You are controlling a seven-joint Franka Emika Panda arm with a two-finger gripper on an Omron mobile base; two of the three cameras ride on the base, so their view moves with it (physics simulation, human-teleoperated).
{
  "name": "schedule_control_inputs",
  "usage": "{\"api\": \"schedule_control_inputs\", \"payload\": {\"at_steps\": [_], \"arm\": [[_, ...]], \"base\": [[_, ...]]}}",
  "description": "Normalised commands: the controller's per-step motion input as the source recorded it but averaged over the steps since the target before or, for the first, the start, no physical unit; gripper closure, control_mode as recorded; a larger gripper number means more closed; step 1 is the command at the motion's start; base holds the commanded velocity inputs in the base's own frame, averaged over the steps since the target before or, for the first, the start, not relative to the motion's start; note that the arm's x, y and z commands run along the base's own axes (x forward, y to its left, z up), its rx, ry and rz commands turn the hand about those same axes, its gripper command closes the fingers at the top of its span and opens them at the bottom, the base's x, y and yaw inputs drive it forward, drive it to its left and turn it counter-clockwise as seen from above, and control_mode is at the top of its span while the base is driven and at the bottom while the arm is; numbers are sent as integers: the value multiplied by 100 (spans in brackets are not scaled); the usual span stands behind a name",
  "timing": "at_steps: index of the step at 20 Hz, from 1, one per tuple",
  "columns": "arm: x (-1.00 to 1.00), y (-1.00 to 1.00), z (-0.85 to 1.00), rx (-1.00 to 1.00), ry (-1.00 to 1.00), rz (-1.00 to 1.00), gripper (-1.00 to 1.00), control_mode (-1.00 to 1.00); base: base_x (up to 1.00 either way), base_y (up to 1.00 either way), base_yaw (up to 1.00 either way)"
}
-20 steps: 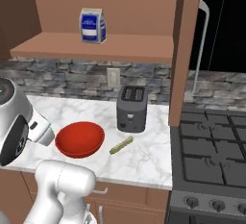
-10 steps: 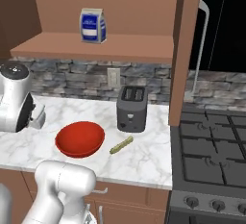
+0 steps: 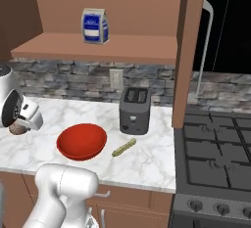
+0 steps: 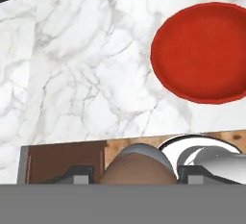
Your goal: Pick the egg and butter from the fridge and place them by the bowl for mixing.
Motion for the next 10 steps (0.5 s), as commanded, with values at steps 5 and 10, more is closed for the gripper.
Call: {"api": "schedule_control_inputs", "payload": {"at_steps": [5, 10], "arm": [[0, 0, -4, -4, 0, -7, 100, -100], [0, 0, -29, -4, 1, 0, 100, -100]], "base": [[0, 0, 0], [0, 0, 0]]}}
